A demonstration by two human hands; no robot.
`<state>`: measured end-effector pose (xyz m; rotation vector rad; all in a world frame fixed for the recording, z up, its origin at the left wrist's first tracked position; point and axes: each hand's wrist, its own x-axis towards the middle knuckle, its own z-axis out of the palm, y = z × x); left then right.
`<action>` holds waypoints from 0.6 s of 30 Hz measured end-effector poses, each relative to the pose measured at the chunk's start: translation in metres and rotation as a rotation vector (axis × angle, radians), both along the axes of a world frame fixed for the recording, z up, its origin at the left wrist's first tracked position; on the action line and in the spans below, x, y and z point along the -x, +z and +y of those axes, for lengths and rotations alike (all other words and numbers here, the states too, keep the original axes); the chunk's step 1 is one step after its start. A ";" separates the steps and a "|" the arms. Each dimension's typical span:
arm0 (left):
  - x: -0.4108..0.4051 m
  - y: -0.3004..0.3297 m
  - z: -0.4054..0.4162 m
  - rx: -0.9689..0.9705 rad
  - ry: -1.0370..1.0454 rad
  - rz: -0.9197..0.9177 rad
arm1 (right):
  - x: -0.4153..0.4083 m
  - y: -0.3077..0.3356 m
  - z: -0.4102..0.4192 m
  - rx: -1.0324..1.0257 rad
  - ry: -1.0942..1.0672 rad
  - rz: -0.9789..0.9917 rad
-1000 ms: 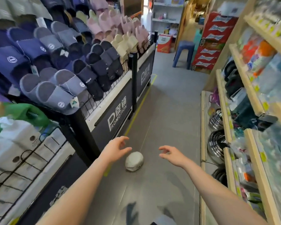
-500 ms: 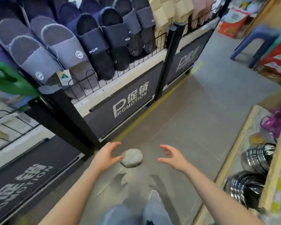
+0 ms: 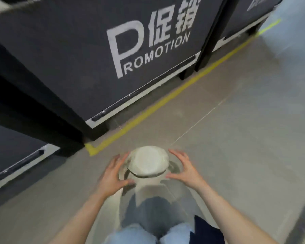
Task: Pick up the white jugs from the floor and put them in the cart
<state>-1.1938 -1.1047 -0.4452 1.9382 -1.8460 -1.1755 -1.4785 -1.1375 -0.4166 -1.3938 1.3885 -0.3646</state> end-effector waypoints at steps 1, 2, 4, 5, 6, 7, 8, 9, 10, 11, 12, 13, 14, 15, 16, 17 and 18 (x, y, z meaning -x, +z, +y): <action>0.002 -0.027 -0.004 0.005 -0.014 0.012 | -0.001 -0.030 -0.005 0.021 0.025 0.020; 0.005 -0.055 -0.008 0.025 -0.041 0.013 | -0.001 -0.060 -0.009 0.049 0.063 0.052; 0.011 -0.099 -0.017 0.078 -0.113 0.010 | -0.003 -0.111 -0.015 0.093 0.130 0.083; 0.013 -0.114 -0.021 0.095 -0.124 0.022 | -0.004 -0.129 -0.017 0.093 0.161 0.084; 0.015 -0.125 -0.026 0.119 -0.122 0.036 | -0.006 -0.143 -0.020 0.103 0.182 0.082; 0.016 -0.134 -0.029 0.144 -0.118 0.053 | -0.008 -0.153 -0.023 0.122 0.179 0.074; 0.018 -0.139 -0.031 0.162 -0.106 0.069 | -0.009 -0.159 -0.027 0.149 0.166 0.053; 0.019 -0.142 -0.031 0.166 -0.085 0.086 | -0.010 -0.162 -0.029 0.168 0.146 0.028; 0.022 -0.140 -0.030 0.168 -0.062 0.101 | -0.011 -0.162 -0.032 0.184 0.133 0.007; 0.023 -0.136 -0.030 0.166 -0.045 0.111 | -0.010 -0.162 -0.034 0.186 0.127 -0.005; 0.024 -0.132 -0.032 0.162 -0.039 0.120 | -0.009 -0.161 -0.037 0.177 0.120 -0.020; 0.025 -0.125 -0.035 0.153 -0.042 0.130 | -0.007 -0.156 -0.041 0.156 0.109 -0.050; 0.025 -0.115 -0.040 0.144 -0.051 0.141 | -0.006 -0.149 -0.044 0.123 0.094 -0.090; 0.025 -0.102 -0.045 0.138 -0.056 0.157 | -0.004 -0.139 -0.047 0.084 0.078 -0.133; 0.024 -0.087 -0.050 0.137 -0.059 0.169 | -0.003 -0.126 -0.050 0.047 0.067 -0.163; 0.024 -0.069 -0.054 0.139 -0.060 0.179 | -0.002 -0.111 -0.053 0.016 0.053 -0.177; 0.024 -0.048 -0.057 0.146 -0.057 0.188 | -0.002 -0.092 -0.054 -0.008 0.035 -0.178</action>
